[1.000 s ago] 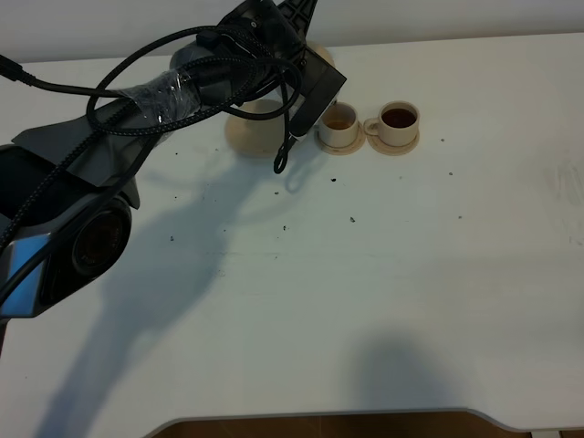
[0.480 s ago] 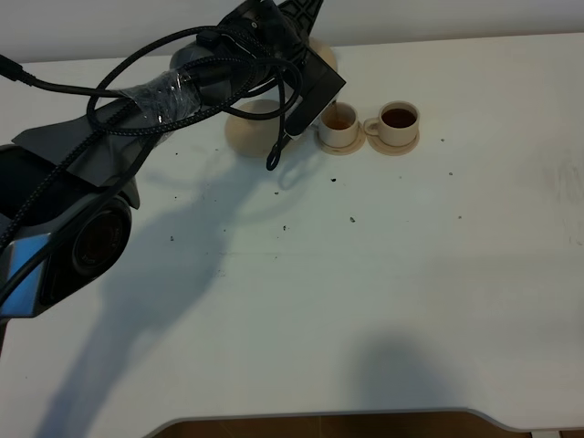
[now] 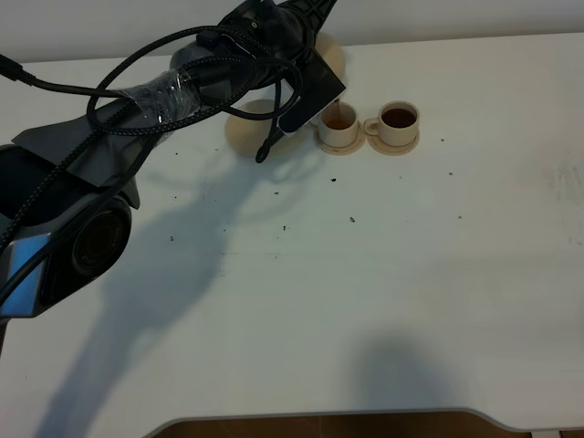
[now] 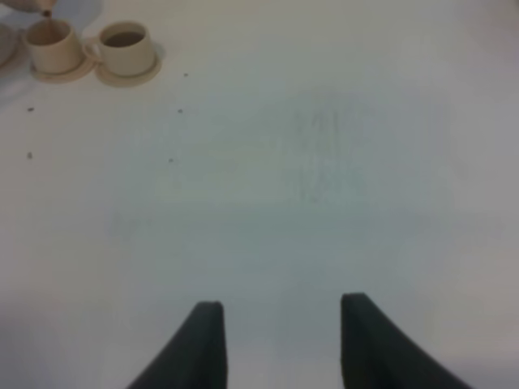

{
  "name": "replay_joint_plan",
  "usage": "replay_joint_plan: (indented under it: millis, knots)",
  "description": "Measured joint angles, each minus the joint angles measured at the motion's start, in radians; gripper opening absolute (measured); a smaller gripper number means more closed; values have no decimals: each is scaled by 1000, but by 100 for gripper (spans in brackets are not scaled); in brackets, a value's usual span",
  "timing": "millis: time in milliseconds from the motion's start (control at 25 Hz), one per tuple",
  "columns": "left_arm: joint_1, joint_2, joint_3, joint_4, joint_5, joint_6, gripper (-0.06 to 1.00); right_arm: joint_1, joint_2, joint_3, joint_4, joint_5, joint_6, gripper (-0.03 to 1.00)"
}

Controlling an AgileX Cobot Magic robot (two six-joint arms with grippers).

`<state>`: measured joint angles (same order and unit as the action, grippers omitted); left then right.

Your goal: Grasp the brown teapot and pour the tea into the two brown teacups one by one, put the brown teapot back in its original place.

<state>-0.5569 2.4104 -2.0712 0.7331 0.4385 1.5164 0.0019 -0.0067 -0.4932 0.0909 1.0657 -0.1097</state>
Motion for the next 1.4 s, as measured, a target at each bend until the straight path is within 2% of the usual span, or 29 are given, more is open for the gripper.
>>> replay_joint_plan:
  millis: [440,1400]
  knots:
    - [0,0,0,1,-36,96,11,0,0,0,0,0,0,36]
    - [0,0,0,1,-69,186,11,0,0,0,0,0,0,36]
